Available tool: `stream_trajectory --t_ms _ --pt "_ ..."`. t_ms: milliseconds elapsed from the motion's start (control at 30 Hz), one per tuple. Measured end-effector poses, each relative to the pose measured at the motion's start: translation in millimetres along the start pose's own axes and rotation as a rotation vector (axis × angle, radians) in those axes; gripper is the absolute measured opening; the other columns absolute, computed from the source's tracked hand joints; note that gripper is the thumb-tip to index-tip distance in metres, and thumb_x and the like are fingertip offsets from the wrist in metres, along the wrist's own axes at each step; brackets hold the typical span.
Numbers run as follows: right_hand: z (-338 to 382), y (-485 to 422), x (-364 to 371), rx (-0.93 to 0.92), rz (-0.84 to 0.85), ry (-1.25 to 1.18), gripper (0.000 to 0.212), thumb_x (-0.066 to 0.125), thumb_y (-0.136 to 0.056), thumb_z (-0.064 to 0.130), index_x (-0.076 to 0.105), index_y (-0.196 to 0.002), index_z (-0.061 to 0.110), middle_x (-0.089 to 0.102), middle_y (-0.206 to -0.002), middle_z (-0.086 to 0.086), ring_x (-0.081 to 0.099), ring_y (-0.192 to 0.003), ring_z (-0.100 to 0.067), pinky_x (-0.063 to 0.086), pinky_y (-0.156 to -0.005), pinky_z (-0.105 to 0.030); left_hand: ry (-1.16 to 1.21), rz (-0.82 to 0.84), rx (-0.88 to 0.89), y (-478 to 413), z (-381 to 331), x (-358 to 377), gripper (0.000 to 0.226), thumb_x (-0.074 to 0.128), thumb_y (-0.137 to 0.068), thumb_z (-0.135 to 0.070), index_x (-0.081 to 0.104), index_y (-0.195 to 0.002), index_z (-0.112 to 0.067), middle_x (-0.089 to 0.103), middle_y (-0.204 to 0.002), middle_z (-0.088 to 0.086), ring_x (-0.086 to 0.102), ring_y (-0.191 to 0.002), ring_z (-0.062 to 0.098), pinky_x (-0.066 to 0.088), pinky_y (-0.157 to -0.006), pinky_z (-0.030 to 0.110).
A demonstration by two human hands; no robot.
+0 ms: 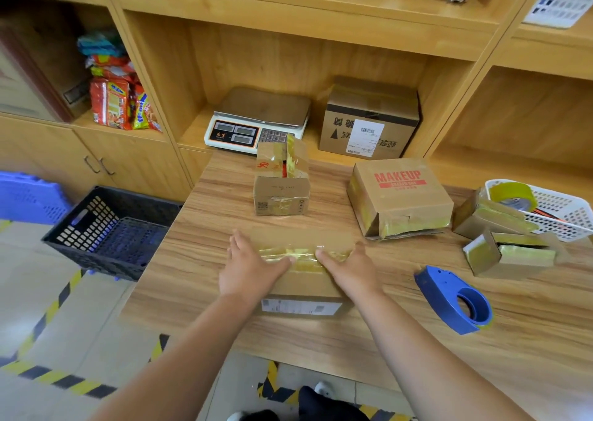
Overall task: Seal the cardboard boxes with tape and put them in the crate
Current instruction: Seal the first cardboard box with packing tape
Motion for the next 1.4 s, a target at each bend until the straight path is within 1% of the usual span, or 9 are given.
stream_trajectory --t_ms 167,333,567,833,900,967,1033,1200,1400 --pt "-4.6 -4.7 0.6 0.003 -0.064 0.029 0.076 0.058 -0.076 0.069 0.054 -0.117 0.005 0.065 -0.113 -0.010 0.060 -0.104 -0.030 0.046 -0.074 -0.034 0.116 0.014 -0.059 -6.7 5.7 6.2 0.086 0.069 -0.071 -0.063 0.035 -0.131 -0.011 0.062 -0.120 0.006 0.061 -0.102 0.026 0.045 -0.070 0.030" --pt "-4.3 -5.7 -2.6 -0.010 -0.084 0.061 0.050 0.052 -0.086 0.062 0.046 -0.079 0.013 0.062 -0.092 -0.009 0.059 -0.095 -0.031 0.036 -0.066 -0.032 -0.033 -0.004 -0.041 -12.0 5.3 6.8 0.069 0.051 -0.085 -0.062 0.036 -0.125 -0.007 0.065 -0.099 0.009 0.059 -0.081 0.026 0.036 -0.054 0.030" --pt "-6.7 -9.4 -2.9 -0.014 -0.063 0.043 0.054 0.045 -0.093 0.054 0.057 -0.096 0.002 0.064 -0.105 -0.017 0.057 -0.101 -0.034 0.038 -0.073 -0.034 0.048 -0.099 -0.023 -11.5 6.4 2.0 0.042 0.031 -0.101 -0.042 0.046 -0.116 -0.006 0.051 -0.069 -0.002 0.053 -0.068 0.021 0.032 -0.053 0.029" --pt "-2.9 -4.1 -10.1 0.024 -0.022 -0.033 0.057 0.038 -0.099 0.044 0.046 -0.134 0.000 0.054 -0.132 -0.018 0.049 -0.123 -0.033 0.038 -0.093 -0.033 0.184 -0.082 -0.110 -12.4 9.1 -9.8 0.051 0.021 -0.104 -0.034 0.056 -0.118 0.000 0.061 -0.107 0.018 0.049 -0.083 0.026 0.038 -0.075 0.033" --pt "10.1 0.3 -13.3 -0.058 -0.074 0.079 0.071 0.044 -0.096 0.046 0.019 -0.148 0.004 0.037 -0.148 -0.016 0.035 -0.136 -0.031 0.031 -0.108 -0.037 0.034 0.014 -0.027 -14.6 0.1 -7.5 0.050 0.025 -0.102 -0.036 0.039 -0.140 -0.006 0.045 -0.139 0.018 0.051 -0.113 0.030 0.040 -0.090 0.038" --pt "30.8 8.8 -9.7 -0.187 -0.131 0.258 0.096 0.049 -0.089 0.058 -0.002 -0.151 0.007 0.007 -0.159 -0.014 0.009 -0.146 -0.028 0.012 -0.117 -0.039 -0.176 0.024 0.090 -14.4 -12.8 -6.3 0.081 0.039 -0.093 -0.057 0.008 -0.152 -0.011 0.012 -0.158 0.009 0.025 -0.141 0.028 0.033 -0.105 0.045" --pt "42.0 14.3 0.6 -0.210 -0.133 0.380 0.111 0.045 -0.081 0.073 -0.011 -0.150 0.005 -0.010 -0.159 -0.013 -0.005 -0.146 -0.028 0.005 -0.117 -0.040 -0.237 -0.017 0.139 -13.6 -23.8 -5.1 0.113 0.045 -0.076 -0.078 -0.007 -0.151 -0.013 -0.003 -0.160 0.006 0.009 -0.146 0.026 0.026 -0.111 0.048" --pt "49.9 9.7 7.3 -0.189 -0.139 0.493 0.096 0.043 -0.080 0.075 0.019 -0.145 0.010 0.020 -0.150 -0.016 0.027 -0.133 -0.034 0.035 -0.100 -0.041 -0.183 0.030 0.104 -23.1 -20.8 9.7 0.115 0.050 -0.067 -0.083 -0.002 -0.151 -0.024 0.008 -0.158 0.007 0.038 -0.133 0.031 0.044 -0.094 0.042" --pt "50.7 3.4 5.8 -0.177 -0.138 0.469 0.074 0.048 -0.079 0.073 0.038 -0.129 0.020 0.033 -0.135 -0.015 0.034 -0.123 -0.033 0.037 -0.092 -0.041 -0.107 -0.041 0.119 -25.2 -22.4 6.1 0.079 0.057 -0.077 -0.068 0.030 -0.140 -0.029 0.038 -0.129 0.006 0.056 -0.105 0.031 0.043 -0.072 0.037"
Point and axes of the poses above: each hand's wrist, its own y-axis away from the middle knuckle, its own x-axis out of the palm, z = x × y, the point moved 8 cm from there along -y, towards the middle knuckle
